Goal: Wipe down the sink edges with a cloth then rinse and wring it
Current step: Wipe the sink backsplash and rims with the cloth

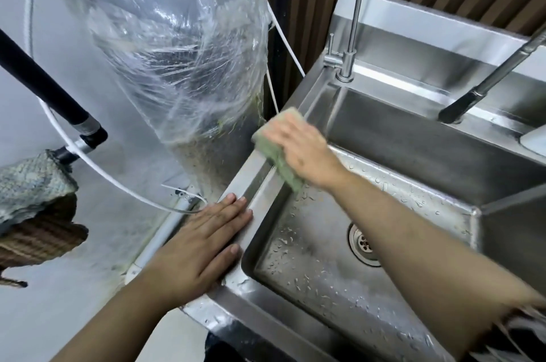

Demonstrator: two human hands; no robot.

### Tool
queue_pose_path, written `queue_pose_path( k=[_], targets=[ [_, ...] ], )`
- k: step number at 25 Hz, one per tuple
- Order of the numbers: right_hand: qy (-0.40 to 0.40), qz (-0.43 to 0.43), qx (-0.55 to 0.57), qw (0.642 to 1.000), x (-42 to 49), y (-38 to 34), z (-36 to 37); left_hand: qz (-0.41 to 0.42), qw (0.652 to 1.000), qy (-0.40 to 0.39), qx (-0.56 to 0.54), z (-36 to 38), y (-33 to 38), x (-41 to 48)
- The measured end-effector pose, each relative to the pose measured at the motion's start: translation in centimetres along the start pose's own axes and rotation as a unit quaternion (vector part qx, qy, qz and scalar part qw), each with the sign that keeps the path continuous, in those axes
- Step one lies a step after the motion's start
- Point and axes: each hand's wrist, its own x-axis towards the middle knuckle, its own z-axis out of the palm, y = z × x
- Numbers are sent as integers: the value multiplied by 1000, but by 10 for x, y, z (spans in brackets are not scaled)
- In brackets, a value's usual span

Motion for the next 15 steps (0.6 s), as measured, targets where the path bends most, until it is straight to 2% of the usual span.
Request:
queue_pose_path(
  k=[3, 4, 6, 7, 9, 10, 13, 14, 15],
  targets=[
    [33, 137, 15, 990, 11, -15, -5, 12, 999, 13, -29, -13, -5, -18],
    [17, 128, 25, 991, -3, -37, 2, 16, 999, 15, -27, -15, -8, -30],
    [-12, 39, 65, 997, -46, -83, 21, 23, 999, 12, -24, -12, -12, -54],
    [-22, -2, 82, 996, -62, -90, 22, 27, 999, 6, -26, -8, -15, -64],
    [-50, -25, 75, 996, -60, -78, 14, 36, 999, -2, -24, -1, -20, -74],
    [-51, -4, 50, 997, -46, -66, 9, 39, 999, 0, -20, 1, -22, -75],
    [-14, 149, 30, 988, -25, -70, 4, 42, 999, 5, -4, 4, -22, -75],
    [-1, 166, 29, 986, -32, -86, 10, 43, 999, 6, 0, 5, -22, -76],
    [2, 138, 25, 990, -44, -106, 18, 42, 999, 10, 2, 6, -21, -76]
  ],
)
